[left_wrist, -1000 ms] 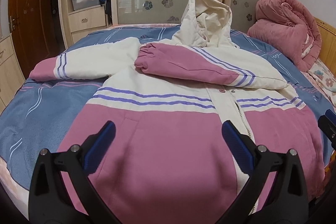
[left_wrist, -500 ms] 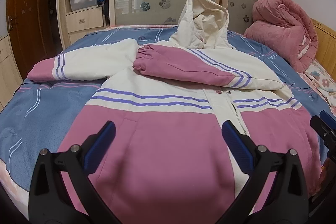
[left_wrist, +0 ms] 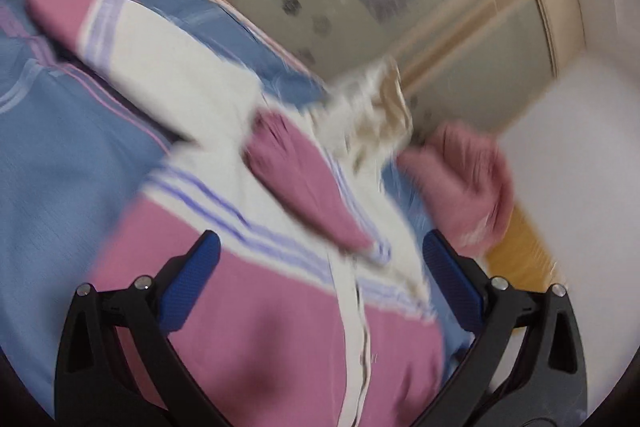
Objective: Fold large clothes
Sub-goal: 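Grasp the other pink sleeve cuff with the left tool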
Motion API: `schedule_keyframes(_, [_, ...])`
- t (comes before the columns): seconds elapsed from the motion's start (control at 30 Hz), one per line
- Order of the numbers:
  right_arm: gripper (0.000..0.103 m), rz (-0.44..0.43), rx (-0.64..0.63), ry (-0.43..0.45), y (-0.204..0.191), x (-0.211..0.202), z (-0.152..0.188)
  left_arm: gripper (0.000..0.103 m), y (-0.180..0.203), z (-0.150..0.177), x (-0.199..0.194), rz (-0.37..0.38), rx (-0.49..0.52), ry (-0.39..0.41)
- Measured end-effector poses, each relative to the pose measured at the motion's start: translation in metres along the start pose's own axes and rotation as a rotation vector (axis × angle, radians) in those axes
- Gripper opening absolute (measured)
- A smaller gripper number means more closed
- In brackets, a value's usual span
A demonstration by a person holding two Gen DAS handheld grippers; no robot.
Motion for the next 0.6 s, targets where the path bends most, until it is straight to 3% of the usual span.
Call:
schedule_keyframes(0.23, [0.102,-0.022,0.010,-0.010,0.001,-0.001,0.002,0.101,-0.129,-0.071,-0.044,-0.033,-0.343,0.170])
schedule_keyframes(0.4, [0.102,-0.049,0.004,-0.016,-0.008,0.001,0.001,0.101,-0.189,-0.105,-0.047,0.024,-0.464,0.220])
schedule_keyframes(0.5, [0.102,-0.053,-0.014,-0.022,-0.014,0.003,0.003,0.101,-0.218,-0.121,-0.045,0.011,-0.501,0.261])
schedule_keyframes(0.6, [0.102,-0.055,-0.017,-0.037,-0.017,0.007,0.005,0.101,-0.235,-0.136,-0.046,0.043,-0.512,0.309])
Point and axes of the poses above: each gripper's, at about its wrist camera, not at the fingertips, and x roughly the way its jaws point, y to its right, z to its underside, the point moved 9 cm from there along x, roughly the way its jaws point, and after that the axes turned 10 degrees about -y, right-handed, at the moved point
